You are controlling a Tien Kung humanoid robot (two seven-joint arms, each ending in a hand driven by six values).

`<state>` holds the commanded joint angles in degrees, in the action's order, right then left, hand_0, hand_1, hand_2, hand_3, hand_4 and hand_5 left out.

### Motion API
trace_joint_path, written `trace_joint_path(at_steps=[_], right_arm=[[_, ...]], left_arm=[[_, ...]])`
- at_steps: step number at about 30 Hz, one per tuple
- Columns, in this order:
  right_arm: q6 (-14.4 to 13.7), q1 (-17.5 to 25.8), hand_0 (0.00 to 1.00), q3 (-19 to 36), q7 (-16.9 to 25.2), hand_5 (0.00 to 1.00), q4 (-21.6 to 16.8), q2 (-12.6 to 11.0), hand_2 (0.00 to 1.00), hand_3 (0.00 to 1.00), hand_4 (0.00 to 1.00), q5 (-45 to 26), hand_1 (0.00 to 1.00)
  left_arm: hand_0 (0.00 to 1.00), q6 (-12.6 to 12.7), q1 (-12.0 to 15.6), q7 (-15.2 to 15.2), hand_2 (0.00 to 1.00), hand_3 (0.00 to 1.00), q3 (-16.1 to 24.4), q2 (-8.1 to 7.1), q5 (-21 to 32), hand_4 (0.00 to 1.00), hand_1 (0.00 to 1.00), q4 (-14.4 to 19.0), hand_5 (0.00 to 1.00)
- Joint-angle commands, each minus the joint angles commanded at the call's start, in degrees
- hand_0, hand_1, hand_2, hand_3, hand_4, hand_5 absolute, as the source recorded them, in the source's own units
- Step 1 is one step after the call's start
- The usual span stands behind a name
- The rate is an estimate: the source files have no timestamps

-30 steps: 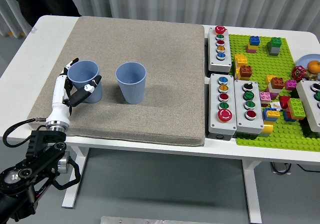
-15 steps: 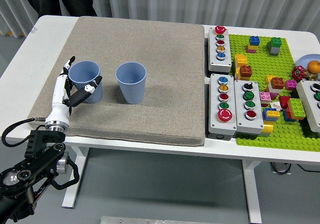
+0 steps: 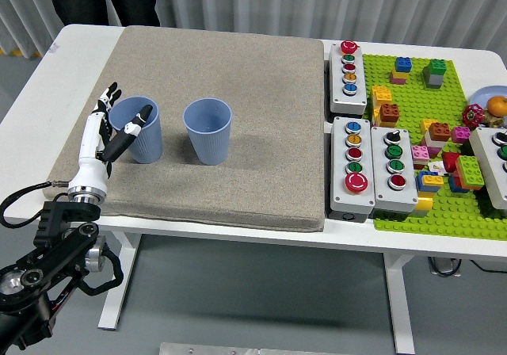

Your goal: Pick cup pour cup place

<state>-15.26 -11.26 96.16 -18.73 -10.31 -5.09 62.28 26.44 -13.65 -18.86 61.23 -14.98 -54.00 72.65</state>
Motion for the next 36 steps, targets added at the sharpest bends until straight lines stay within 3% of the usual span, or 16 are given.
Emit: trace_joint_path(at_steps=[3,4,7,9,10,12,18,23,30,33,36], right_arm=[[-0.05,-0.01,0.700,0.03,0.01,0.025,0.00,0.00,0.559,0.563,0.002,0.04,0.627],[-0.06,-0.05,0.699,0.01,0.00,0.020,0.00,-0.02,0.559,0.563,0.002,0.05,0.627],[-0.13,-0.22,0.699,-0.12,-0.01,0.020,0.00,-0.09,0.559,0.563,0.002,0.00,0.627],[-0.20,-0.32,0.699,-0.34,0.03,0.020,0.00,-0.17,0.559,0.563,0.002,-0.30,0.627],[-0.24,-0.40,0.699,-0.53,0.07,0.018,0.00,-0.22,0.559,0.562,0.002,-0.58,0.627],[-0.28,-0.53,0.699,-0.75,0.14,0.018,0.00,-0.33,0.559,0.562,0.002,-0.90,0.627],[-0.45,-0.90,0.699,-1.51,0.39,0.017,0.00,-0.69,0.559,0.563,0.002,-1.94,0.627],[-0.46,-1.00,0.699,-1.74,0.46,0.017,0.00,-0.83,0.559,0.562,0.002,-2.22,0.627],[-0.71,-1.09,0.699,-1.72,0.46,0.014,0.00,-0.79,0.559,0.563,0.002,-2.44,0.627],[-0.75,-1.08,0.699,-1.62,0.41,0.014,0.00,-0.68,0.559,0.563,0.002,-2.52,0.627],[-0.66,-1.08,0.699,-1.36,0.29,0.013,0.00,-0.59,0.560,0.564,0.002,-2.28,0.627]], left_arm=[[0.909,1.04,-1.39,0.37,0.998,0.998,2.26,-1.04,3.80,0.998,0.925,0.86,0.957],[0.871,1.12,-2.08,0.10,0.949,0.943,3.15,-1.60,5.18,0.752,0.851,0.91,0.998],[0.871,1.76,-4.38,-1.07,0.949,0.943,6.20,-3.36,11.90,0.752,0.851,0.80,0.998],[0.871,1.21,-5.89,-3.71,0.949,0.943,8.26,-4.84,16.74,0.752,0.851,0.60,0.998],[0.798,-0.21,-7.33,-4.34,0.876,0.841,9.84,-5.90,19.72,0.636,0.773,0.24,0.998],[0.798,-2.25,-8.61,-4.54,0.876,0.841,11.20,-7.19,23.77,0.636,0.773,-0.28,0.998],[0.807,-13.55,-13.35,-4.88,0.886,0.849,13.72,-11.18,37.93,0.638,0.791,-4.38,0.998],[0.817,-17.40,-15.10,-4.58,0.895,0.857,14.06,-12.72,50.22,0.649,0.800,-7.24,0.998],[0.819,-18.48,-15.04,-4.10,0.894,0.860,14.40,-13.60,66.48,0.657,0.801,-7.94,0.998],[0.819,-19.41,-15.16,-3.81,0.894,0.860,14.26,-13.81,67.77,0.657,0.801,-8.52,0.998],[0.821,-23.04,-15.21,-2.11,0.891,0.859,14.42,-14.28,64.88,0.663,0.800,-9.78,0.998]])
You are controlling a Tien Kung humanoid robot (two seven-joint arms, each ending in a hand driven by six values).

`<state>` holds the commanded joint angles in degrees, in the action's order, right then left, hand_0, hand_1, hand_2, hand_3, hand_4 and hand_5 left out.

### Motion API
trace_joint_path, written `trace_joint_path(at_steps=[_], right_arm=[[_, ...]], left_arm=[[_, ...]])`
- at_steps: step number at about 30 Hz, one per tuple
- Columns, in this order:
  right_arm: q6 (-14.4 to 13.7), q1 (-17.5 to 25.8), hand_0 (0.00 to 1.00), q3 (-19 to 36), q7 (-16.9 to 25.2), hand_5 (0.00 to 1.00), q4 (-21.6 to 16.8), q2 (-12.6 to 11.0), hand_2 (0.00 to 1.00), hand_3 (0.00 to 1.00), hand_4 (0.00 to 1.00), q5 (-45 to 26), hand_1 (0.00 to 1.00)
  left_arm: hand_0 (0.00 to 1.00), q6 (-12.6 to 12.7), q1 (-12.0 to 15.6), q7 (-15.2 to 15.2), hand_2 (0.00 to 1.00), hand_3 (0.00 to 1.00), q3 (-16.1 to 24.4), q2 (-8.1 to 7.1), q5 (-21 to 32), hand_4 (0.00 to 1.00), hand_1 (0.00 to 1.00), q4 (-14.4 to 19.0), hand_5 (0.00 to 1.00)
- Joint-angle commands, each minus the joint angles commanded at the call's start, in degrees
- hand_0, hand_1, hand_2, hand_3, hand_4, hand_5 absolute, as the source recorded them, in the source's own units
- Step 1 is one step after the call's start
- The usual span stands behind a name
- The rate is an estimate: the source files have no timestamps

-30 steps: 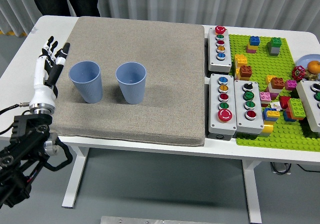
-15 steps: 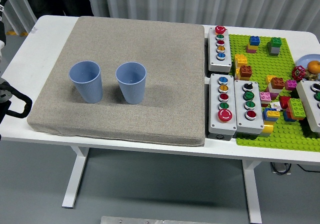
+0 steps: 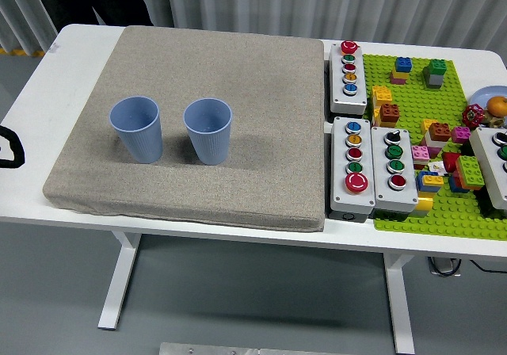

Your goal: Pick cup pour cup place

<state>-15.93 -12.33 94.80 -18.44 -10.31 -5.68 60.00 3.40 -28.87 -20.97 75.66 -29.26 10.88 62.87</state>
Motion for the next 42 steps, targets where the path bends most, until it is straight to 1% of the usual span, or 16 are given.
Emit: trace_joint_path(at_steps=[1,3,4,7,8,13,20,28,31,32,34,35,36,39,40,42], right_arm=[[0.01,0.00,0.699,0.02,-0.01,0.013,0.00,0.01,0.560,0.564,0.002,0.01,0.627],[0.18,-0.04,0.699,0.16,-0.06,0.013,0.00,0.06,0.560,0.564,0.002,0.14,0.627],[0.25,-0.08,0.698,0.19,-0.09,0.013,0.00,0.05,0.560,0.566,0.002,0.19,0.627],[0.25,-0.19,0.698,0.06,-0.03,0.013,0.00,0.07,0.560,0.566,0.002,-0.17,0.627],[0.23,-0.23,0.698,-0.01,0.01,0.013,0.00,0.07,0.560,0.566,0.002,-0.31,0.627],[0.27,-0.29,0.698,0.02,0.04,0.013,0.00,0.07,0.560,0.566,0.002,-0.18,0.627],[0.31,-0.06,0.698,-0.05,0.02,0.013,0.00,0.12,0.560,0.566,0.002,0.00,0.627],[0.34,0.50,0.699,-0.35,-0.02,0.018,-0.02,0.06,0.561,0.567,0.002,0.22,0.627],[0.38,0.69,0.699,-0.44,0.06,0.018,0.00,-0.03,0.561,0.567,0.002,0.34,0.627],[0.37,0.72,0.699,-0.49,0.12,0.018,0.00,-0.06,0.561,0.567,0.002,0.26,0.627],[0.36,0.73,0.699,-0.43,0.17,0.019,0.00,-0.05,0.560,0.566,0.002,0.21,0.628],[0.38,0.72,0.699,-0.42,0.17,0.019,0.00,-0.05,0.560,0.566,0.002,0.21,0.628],[0.44,0.66,0.699,-0.44,0.13,0.019,0.00,-0.06,0.560,0.566,0.002,0.20,0.628],[0.42,0.58,0.699,-0.49,0.13,0.019,0.00,-0.04,0.560,0.566,0.002,-0.01,0.628],[0.41,0.52,0.699,-0.56,0.12,0.020,0.00,-0.04,0.560,0.567,0.002,-0.17,0.628],[0.39,0.43,0.699,-0.65,0.12,0.020,0.00,-0.04,0.560,0.567,0.002,-0.34,0.628]], left_arm=[[0.821,-0.65,0.00,0.19,0.891,0.859,0.01,-0.06,-0.32,0.663,0.800,-0.13,0.998],[0.821,-3.63,-0.16,1.68,0.891,0.859,-0.17,-0.65,-2.29,0.663,0.800,-1.61,0.998],[0.829,-5.06,-0.18,2.24,0.889,0.863,-0.27,-0.90,-3.11,0.687,0.802,-2.24,0.998],[0.829,-9.95,-0.11,3.76,0.889,0.863,-1.07,-1.66,-4.01,0.687,0.802,-4.16,0.998],[0.829,-10.68,0.03,3.90,0.889,0.863,-1.34,-1.84,-4.04,0.687,0.802,-4.43,0.998],[0.829,-10.41,1.31,3.98,0.882,0.861,-2.48,-2.40,-4.20,0.690,0.801,-4.73,0.998],[0.829,-9.34,1.78,3.77,0.881,0.861,-2.61,-1.67,-4.56,0.692,0.802,-4.35,0.998],[0.831,-8.39,2.56,3.58,0.877,0.861,-2.41,-1.31,-5.07,0.706,0.805,-3.96,0.998],[0.831,-6.51,3.17,3.01,0.877,0.861,-2.11,-1.14,-5.12,0.706,0.805,-3.28,0.998],[0.831,-4.41,3.54,1.70,0.877,0.861,-1.79,-1.04,-5.42,0.706,0.805,-2.10,0.998],[0.823,0.43,3.91,-1.46,0.871,0.849,-1.59,-0.81,-3.85,0.703,0.803,0.43,0.998],[0.823,2.67,3.96,-2.18,0.871,0.849,-1.61,-0.73,-3.47,0.703,0.803,0.95,0.998],[0.823,5.28,4.07,-3.98,0.871,0.849,-1.66,-0.47,-2.16,0.703,0.803,2.41,0.998],[0.823,12.30,4.00,-5.08,0.871,0.849,-1.84,-0.19,-2.20,0.703,0.803,3.75,0.998],[0.825,13.83,3.84,-5.04,0.880,0.851,-1.96,-0.11,-2.34,0.701,0.805,3.94,0.998],[0.825,14.70,3.65,-4.94,0.880,0.851,-2.00,-0.06,-2.77,0.701,0.805,3.97,0.998]])
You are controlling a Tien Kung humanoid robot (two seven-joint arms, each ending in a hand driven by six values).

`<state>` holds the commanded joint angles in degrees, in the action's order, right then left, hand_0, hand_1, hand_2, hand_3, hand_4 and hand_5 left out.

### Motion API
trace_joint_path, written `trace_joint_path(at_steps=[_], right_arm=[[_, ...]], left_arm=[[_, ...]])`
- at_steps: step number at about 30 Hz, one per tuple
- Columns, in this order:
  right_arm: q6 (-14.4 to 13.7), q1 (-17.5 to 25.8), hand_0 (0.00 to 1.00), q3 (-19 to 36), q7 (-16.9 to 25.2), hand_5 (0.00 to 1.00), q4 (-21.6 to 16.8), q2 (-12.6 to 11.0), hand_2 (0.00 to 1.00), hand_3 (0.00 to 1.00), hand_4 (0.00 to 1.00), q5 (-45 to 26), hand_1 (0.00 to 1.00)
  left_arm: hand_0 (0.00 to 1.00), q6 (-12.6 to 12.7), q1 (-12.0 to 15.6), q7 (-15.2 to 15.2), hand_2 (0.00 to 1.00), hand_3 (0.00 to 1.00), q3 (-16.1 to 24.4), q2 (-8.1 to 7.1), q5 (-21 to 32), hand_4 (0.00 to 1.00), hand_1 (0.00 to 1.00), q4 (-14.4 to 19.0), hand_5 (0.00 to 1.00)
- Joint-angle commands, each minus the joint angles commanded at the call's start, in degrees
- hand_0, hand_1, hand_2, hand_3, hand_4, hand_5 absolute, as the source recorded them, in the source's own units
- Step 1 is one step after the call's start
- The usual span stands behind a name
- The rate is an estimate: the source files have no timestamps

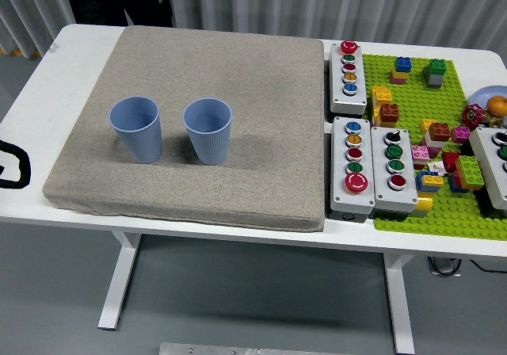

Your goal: Pick cup pour cup place

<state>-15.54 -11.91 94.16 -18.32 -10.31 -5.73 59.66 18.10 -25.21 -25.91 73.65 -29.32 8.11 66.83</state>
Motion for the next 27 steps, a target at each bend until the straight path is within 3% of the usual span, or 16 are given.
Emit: trace_joint_path(at_steps=[3,27], right_arm=[[-0.09,-0.32,0.699,-0.19,0.04,0.020,0.00,-0.19,0.560,0.567,0.002,-0.43,0.628],[-0.10,-0.08,0.700,0.78,-0.04,0.024,0.00,-0.32,0.561,0.567,0.002,-0.20,0.628]], left_arm=[[0.825,-1.09,-0.21,1.01,0.880,0.851,0.33,0.12,-1.59,0.701,0.805,-0.23,0.998],[0.821,-1.15,0.51,2.32,0.879,0.838,2.54,0.25,-3.99,0.689,0.803,-0.39,0.998]])
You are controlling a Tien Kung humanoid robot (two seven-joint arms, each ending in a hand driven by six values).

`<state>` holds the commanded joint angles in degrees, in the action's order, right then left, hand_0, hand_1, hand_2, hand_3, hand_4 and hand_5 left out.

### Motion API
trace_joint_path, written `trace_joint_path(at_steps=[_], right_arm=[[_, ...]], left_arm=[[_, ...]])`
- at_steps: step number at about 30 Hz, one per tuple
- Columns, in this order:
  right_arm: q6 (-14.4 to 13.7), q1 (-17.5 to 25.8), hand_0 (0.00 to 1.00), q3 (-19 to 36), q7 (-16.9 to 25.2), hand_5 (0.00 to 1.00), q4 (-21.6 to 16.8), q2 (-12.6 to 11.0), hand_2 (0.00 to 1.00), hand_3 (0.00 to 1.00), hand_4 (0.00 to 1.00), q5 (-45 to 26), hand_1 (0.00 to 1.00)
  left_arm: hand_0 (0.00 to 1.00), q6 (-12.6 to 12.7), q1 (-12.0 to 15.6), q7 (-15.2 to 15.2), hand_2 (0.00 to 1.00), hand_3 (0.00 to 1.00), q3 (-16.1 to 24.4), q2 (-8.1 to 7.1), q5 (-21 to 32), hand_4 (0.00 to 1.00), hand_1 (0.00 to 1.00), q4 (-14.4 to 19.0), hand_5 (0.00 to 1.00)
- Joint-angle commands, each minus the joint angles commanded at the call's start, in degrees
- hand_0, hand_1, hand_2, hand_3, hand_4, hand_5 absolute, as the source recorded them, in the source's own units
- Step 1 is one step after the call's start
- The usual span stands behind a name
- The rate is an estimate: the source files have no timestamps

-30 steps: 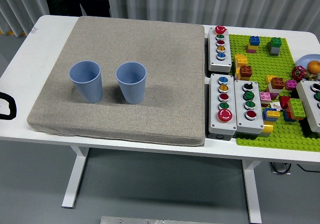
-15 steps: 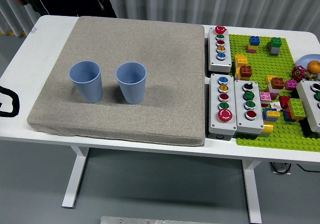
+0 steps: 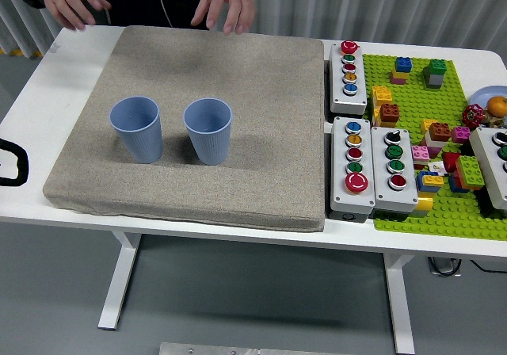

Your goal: Pick cup pour cup place

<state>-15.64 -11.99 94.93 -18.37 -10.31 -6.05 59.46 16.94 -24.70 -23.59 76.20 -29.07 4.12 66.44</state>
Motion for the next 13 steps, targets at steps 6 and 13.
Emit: trace_joint_path(at_steps=[6,13], right_arm=[[0.02,0.02,0.700,0.16,-0.16,0.023,0.00,0.06,0.560,0.567,0.002,0.37,0.629],[-0.19,-0.08,0.700,0.21,-0.18,0.023,-0.01,0.18,0.560,0.567,0.002,0.34,0.628]], left_arm=[[0.820,0.10,0.04,0.09,0.878,0.837,0.31,0.04,-0.02,0.687,0.802,-0.08,0.998],[0.818,0.19,-0.01,0.12,0.878,0.836,0.38,-0.02,-0.10,0.686,0.802,0.01,0.998]])
